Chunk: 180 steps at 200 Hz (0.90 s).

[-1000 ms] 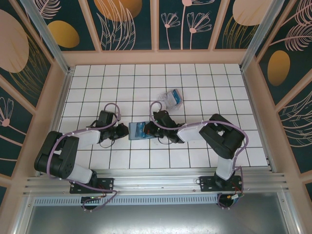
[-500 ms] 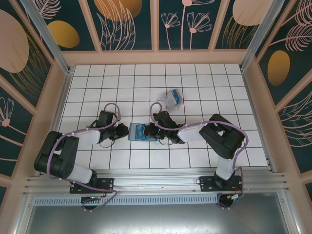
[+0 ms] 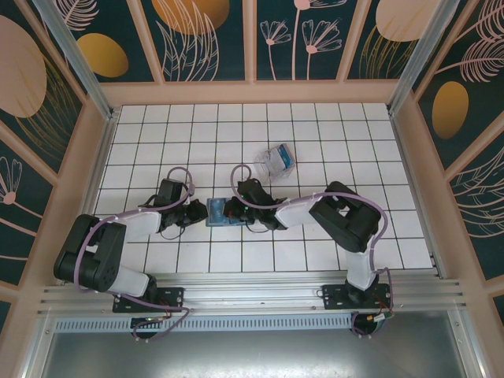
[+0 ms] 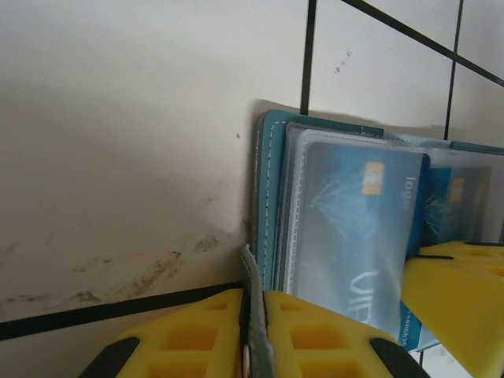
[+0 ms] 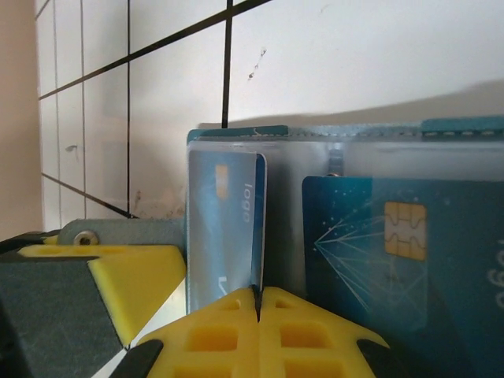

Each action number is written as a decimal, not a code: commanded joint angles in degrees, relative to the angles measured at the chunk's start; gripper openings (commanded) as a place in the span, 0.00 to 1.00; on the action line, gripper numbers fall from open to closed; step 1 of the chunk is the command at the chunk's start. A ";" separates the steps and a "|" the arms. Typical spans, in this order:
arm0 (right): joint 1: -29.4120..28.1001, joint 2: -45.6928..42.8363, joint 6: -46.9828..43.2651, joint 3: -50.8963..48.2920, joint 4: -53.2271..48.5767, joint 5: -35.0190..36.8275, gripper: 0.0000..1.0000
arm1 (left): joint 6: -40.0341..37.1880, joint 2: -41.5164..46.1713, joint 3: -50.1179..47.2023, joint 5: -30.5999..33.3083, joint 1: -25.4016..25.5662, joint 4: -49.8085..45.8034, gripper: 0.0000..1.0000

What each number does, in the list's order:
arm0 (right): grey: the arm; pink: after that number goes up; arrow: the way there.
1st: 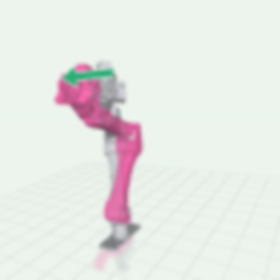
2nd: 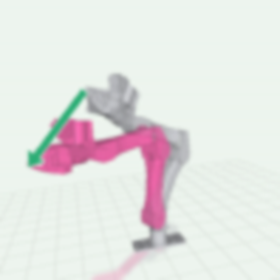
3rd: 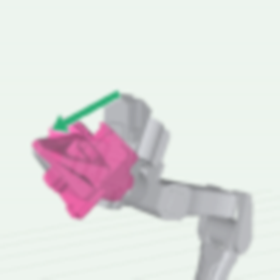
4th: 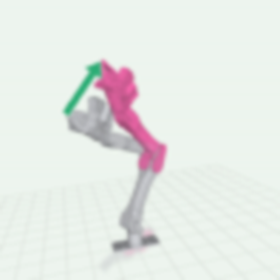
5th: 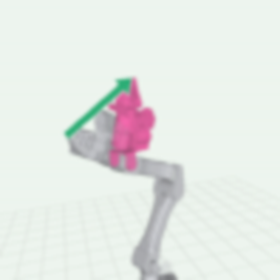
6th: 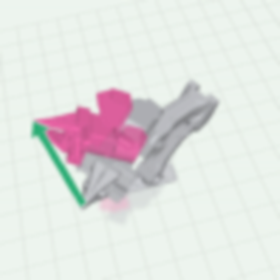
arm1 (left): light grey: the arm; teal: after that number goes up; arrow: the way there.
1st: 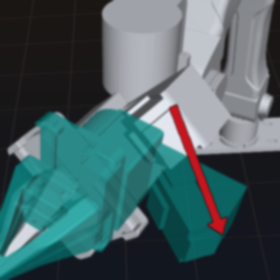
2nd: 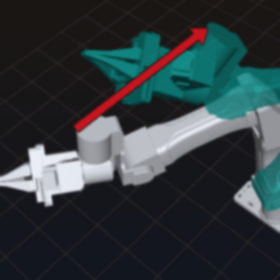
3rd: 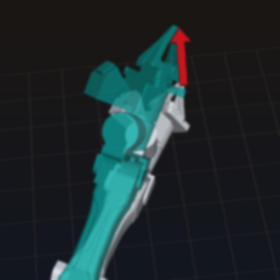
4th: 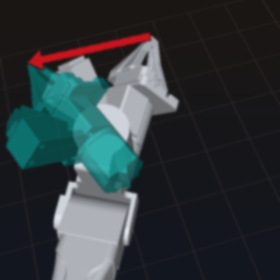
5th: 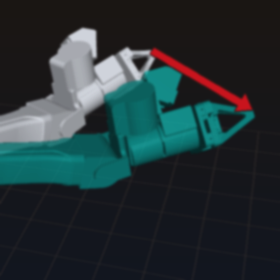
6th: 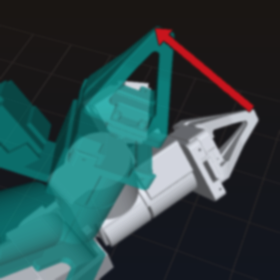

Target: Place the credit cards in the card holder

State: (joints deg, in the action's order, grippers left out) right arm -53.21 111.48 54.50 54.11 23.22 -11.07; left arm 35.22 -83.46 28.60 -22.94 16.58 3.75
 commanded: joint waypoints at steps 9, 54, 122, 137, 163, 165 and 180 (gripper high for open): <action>-1.44 1.59 -0.53 1.54 -2.82 1.18 0.04 | 0.47 0.80 0.11 -1.85 0.47 -0.86 0.16; -0.71 -4.67 -3.65 -0.19 -8.59 5.84 0.24 | -1.01 2.60 2.03 -0.63 0.48 -3.75 0.06; -0.18 -8.48 -6.72 -1.27 -10.87 5.39 0.36 | -0.87 3.99 5.04 -1.05 0.49 -5.62 0.00; -0.23 -8.50 -8.10 -0.19 -12.36 5.09 0.39 | -0.11 5.45 5.49 -1.93 0.54 -6.29 0.00; -0.18 -7.67 -10.07 2.14 -13.92 4.16 0.53 | 2.33 8.01 5.96 -4.23 0.53 -6.03 0.00; -0.15 -7.61 -10.06 2.23 -13.91 4.03 0.54 | 2.55 8.19 5.95 -4.31 0.49 -6.03 0.00; -0.23 -7.17 -10.07 2.90 -13.20 2.50 0.60 | 3.39 9.89 6.25 -4.44 0.48 -6.45 0.00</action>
State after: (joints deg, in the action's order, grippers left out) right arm -53.56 105.03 46.26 54.54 10.92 -7.09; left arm 36.32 -76.44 32.82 -25.30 16.84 -1.65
